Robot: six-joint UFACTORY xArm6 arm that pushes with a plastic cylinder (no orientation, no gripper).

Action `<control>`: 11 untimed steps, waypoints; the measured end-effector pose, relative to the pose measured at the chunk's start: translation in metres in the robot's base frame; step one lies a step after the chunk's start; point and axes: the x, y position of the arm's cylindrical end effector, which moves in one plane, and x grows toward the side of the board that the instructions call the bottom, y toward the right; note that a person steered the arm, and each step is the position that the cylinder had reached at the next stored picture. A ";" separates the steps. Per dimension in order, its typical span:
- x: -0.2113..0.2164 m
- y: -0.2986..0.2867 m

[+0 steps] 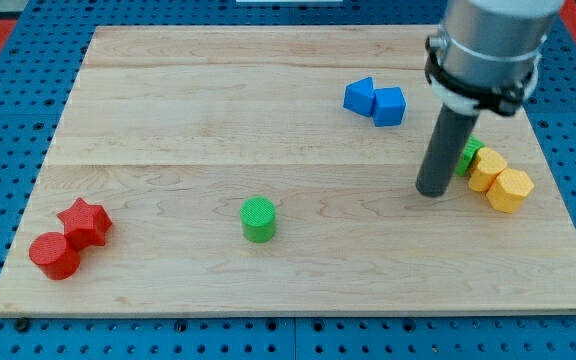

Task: Separate the yellow blocks

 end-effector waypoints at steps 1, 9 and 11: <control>0.039 0.028; -0.019 0.141; -0.018 -0.006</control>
